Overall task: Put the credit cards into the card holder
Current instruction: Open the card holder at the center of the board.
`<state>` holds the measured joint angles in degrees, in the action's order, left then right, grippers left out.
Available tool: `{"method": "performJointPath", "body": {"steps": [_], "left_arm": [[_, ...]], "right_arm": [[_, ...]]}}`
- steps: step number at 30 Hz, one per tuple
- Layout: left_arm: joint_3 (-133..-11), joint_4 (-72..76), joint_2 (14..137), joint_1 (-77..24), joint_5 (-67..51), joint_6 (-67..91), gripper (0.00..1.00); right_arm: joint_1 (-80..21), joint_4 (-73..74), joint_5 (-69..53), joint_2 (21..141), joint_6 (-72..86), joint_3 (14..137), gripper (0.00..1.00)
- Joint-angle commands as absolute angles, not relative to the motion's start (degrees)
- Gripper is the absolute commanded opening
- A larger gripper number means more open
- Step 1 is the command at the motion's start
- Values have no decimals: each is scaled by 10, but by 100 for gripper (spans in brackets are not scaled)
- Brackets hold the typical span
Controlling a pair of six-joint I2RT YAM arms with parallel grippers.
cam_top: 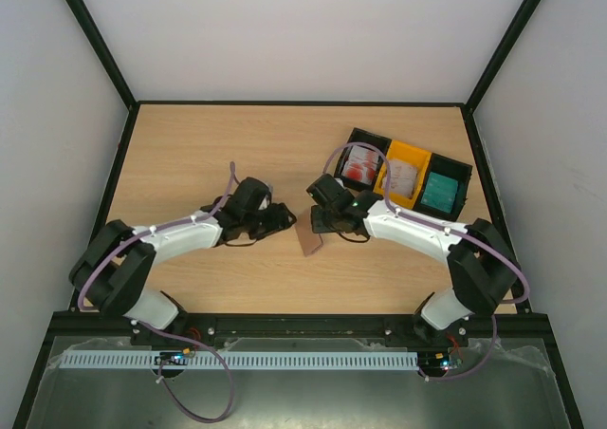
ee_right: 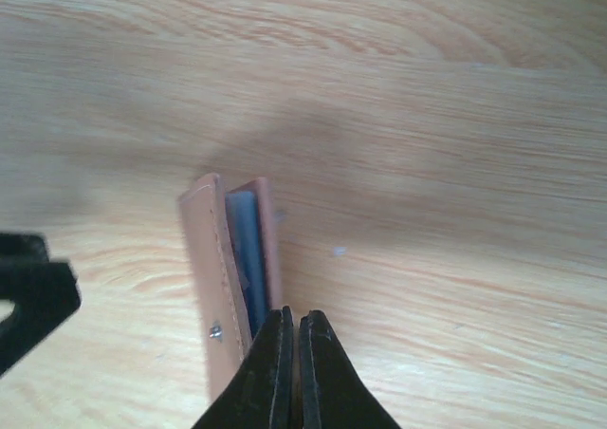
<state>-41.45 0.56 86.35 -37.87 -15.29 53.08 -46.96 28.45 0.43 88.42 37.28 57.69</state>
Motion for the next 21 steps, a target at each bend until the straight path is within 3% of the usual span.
{"method": "performJointPath", "body": {"steps": [1,12,21], "left_arm": [[-424,-48,830,-357,-133,517,67],[-402,-51,777,-334,-139,526,68],[-382,-37,767,-330,-149,530,68]], "right_arm": [[-466,267,-82,866,379,590,2],[-451,147,-249,860,407,549,2],[-446,153,-216,879,421,545,2]]}}
